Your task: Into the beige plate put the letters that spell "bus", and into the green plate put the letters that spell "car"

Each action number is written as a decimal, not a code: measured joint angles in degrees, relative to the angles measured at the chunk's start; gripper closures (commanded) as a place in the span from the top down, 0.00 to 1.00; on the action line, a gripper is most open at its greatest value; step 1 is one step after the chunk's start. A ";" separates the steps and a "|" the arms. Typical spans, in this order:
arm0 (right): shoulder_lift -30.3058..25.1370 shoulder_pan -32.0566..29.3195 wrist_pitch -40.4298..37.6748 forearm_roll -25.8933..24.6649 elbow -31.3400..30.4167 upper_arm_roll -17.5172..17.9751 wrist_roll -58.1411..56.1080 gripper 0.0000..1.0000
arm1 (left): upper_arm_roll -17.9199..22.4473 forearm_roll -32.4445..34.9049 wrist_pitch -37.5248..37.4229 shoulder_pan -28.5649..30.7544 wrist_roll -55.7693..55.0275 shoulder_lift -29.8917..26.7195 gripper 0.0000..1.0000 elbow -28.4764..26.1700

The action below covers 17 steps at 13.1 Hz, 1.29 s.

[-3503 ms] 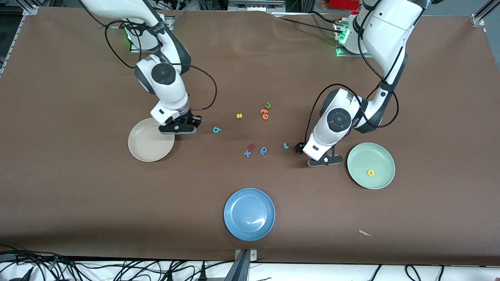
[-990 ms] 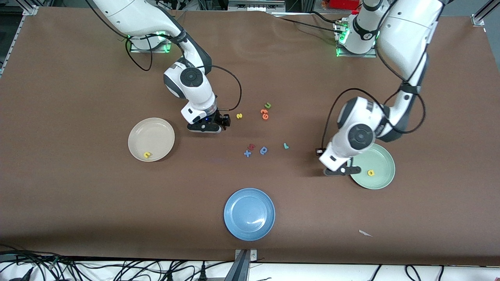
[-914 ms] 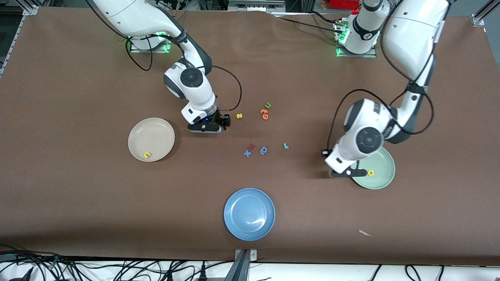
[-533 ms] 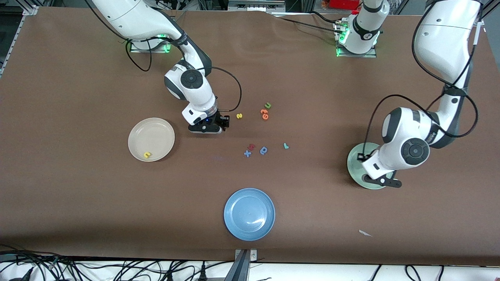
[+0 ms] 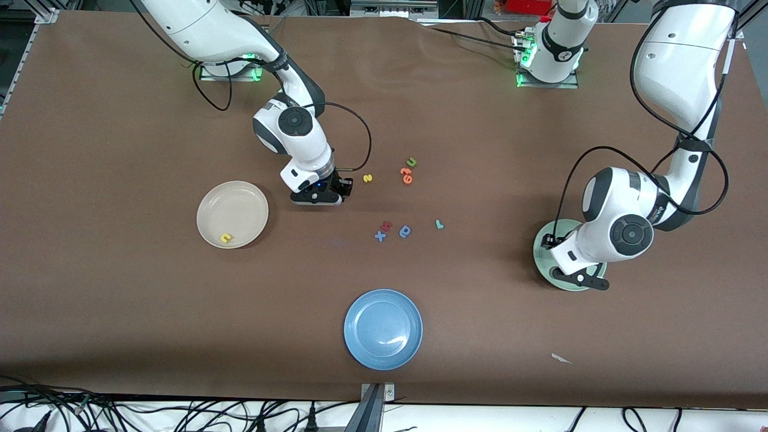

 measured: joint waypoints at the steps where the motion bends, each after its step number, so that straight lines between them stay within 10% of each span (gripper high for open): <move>1: 0.00 0.01 0.10 -0.33 0.00 -0.06 0.00 0.22 | -0.18 -1.32 0.13 -0.88 -3.34 0.00 1.00 0.12; 4: -0.03 0.04 0.54 -0.65 -0.02 -0.23 0.00 0.00 | -1.16 -4.13 1.83 -6.16 -16.23 0.01 1.00 0.13; 17: -6.51 -1.19 -7.87 -1.66 0.72 -1.86 -5.01 0.00 | -2.63 -4.34 15.32 -20.88 -51.72 2.92 0.86 -3.79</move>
